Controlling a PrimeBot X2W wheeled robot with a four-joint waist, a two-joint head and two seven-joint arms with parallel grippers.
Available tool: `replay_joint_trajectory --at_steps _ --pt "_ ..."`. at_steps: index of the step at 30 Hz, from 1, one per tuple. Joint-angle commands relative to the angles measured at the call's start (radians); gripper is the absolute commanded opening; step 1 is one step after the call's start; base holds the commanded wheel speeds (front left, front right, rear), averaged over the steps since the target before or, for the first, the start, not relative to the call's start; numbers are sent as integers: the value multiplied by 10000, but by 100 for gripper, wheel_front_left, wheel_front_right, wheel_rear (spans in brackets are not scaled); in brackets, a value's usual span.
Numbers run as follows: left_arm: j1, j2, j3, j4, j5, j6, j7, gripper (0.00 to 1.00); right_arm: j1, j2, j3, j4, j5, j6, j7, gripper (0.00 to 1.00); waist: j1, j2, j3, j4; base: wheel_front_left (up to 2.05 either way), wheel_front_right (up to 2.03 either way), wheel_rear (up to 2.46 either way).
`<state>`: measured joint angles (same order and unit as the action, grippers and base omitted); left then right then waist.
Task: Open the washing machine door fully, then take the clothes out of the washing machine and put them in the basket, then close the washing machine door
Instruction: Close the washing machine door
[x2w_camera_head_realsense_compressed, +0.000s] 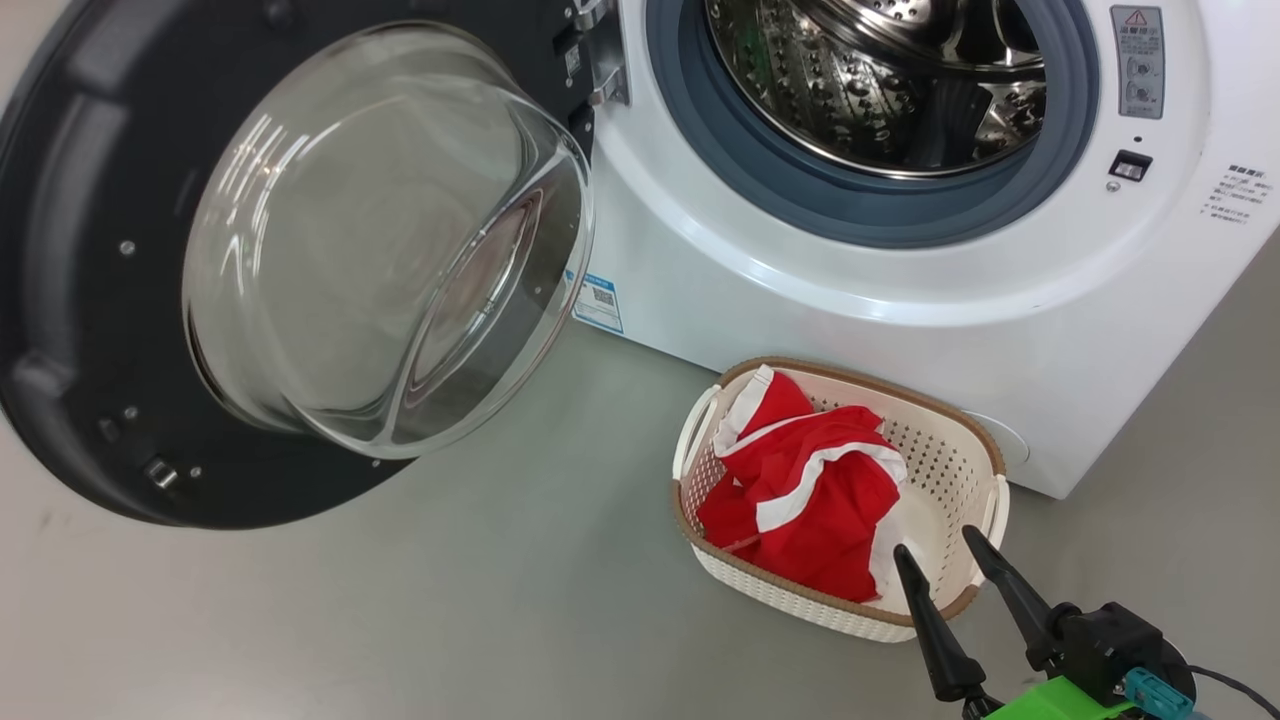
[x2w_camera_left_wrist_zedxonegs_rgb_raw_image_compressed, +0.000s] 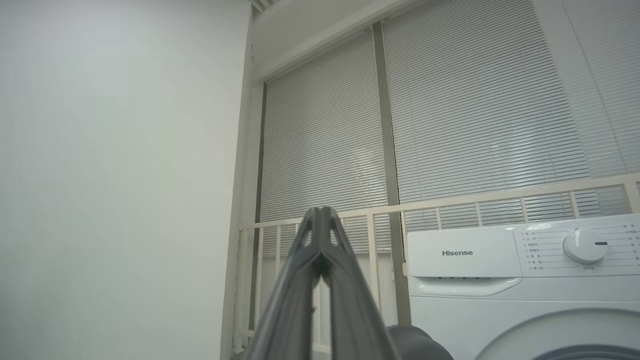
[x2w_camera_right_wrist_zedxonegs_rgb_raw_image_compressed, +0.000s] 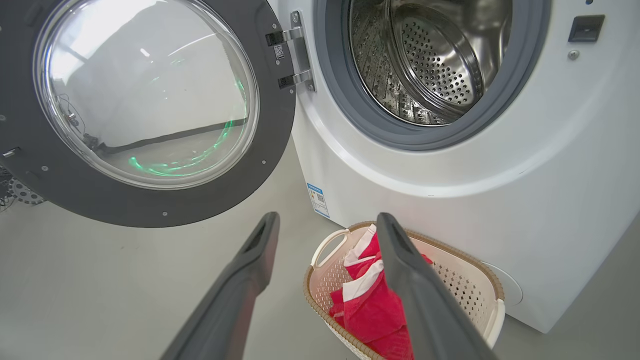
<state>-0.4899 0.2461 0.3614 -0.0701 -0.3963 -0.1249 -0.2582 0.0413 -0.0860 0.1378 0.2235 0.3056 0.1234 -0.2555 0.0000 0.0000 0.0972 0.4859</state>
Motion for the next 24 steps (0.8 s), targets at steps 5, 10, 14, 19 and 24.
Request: replay_joint_trajectory --at_steps 5,10,14,19,24 --pt "-1843 1716 502 2252 -1327 -55 -36 0 -365 -128 178 -266 -182 73 -63 100 0 0 290 -136 0 0 0" --pt "-2738 2362 496 4467 -3380 -56 320 0 -542 -204 199 -271 -231 73 -63 100 0 0 426 -268 0 0 0" --pt "-3275 3093 150 6383 -5329 -56 1699 0 -686 -259 182 -285 -260 73 -63 100 0 0 545 -367 0 0 0" --pt "-3449 3524 -403 8022 -7332 -56 4206 0 -761 -291 190 -286 -279 73 -63 100 0 0 622 -461 0 0 0" --pt "-3216 3902 -1088 8509 -8364 -57 6484 0 -732 -289 211 -283 -271 73 -63 100 0 0 609 -521 0 0 0"
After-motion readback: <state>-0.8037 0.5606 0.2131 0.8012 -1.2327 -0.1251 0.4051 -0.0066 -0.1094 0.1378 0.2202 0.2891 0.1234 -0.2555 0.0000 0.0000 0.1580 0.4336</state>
